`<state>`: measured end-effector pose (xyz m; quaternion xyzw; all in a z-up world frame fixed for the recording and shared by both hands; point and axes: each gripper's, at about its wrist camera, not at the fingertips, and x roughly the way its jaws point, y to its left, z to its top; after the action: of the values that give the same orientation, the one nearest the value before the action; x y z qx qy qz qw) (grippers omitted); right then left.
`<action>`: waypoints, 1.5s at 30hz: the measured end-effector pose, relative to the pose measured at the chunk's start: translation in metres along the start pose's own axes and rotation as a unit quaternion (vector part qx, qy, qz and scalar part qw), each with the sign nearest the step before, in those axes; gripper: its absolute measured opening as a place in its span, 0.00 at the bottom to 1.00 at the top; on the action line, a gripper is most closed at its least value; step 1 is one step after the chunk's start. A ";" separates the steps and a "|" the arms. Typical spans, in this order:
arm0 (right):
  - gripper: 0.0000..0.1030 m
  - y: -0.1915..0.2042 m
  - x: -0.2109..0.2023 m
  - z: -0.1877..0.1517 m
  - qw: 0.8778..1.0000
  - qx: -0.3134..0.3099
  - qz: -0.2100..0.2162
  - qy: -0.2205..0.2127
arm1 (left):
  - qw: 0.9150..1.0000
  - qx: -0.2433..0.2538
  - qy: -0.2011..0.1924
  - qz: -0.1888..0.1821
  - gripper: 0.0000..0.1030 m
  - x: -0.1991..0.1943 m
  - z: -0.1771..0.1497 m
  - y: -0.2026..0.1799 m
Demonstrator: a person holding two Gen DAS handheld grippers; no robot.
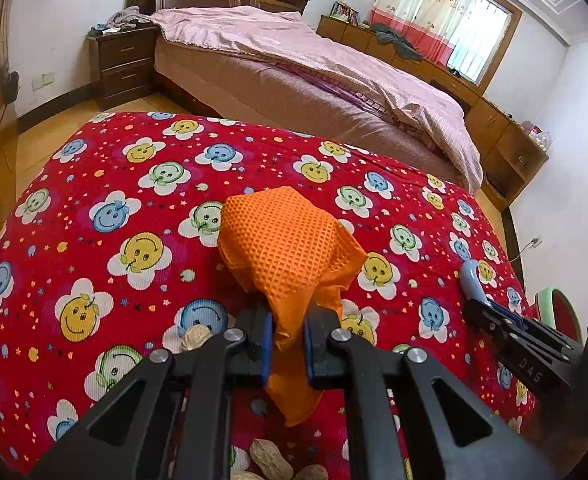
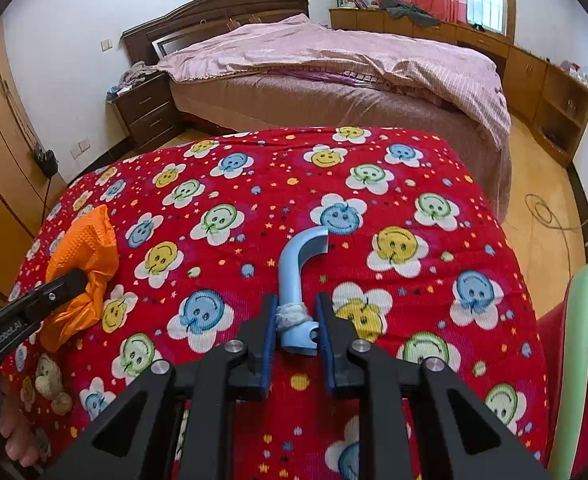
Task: Collect trash
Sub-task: 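Carry the mesh bag and blue tube over the bucket and open both tools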
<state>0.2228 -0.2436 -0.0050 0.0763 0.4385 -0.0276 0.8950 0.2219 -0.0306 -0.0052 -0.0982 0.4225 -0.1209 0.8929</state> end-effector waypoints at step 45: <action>0.20 -0.111 -0.183 -0.080 0.976 0.165 0.037 -0.139 | 0.988 0.118 -0.039 -0.089 0.11 -0.080 -0.019 -0.124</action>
<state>0.0352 -0.3438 0.0782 0.2345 0.2961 -0.0768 0.9227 0.1414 -0.1264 0.0756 -0.0342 0.3598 -0.2448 0.8997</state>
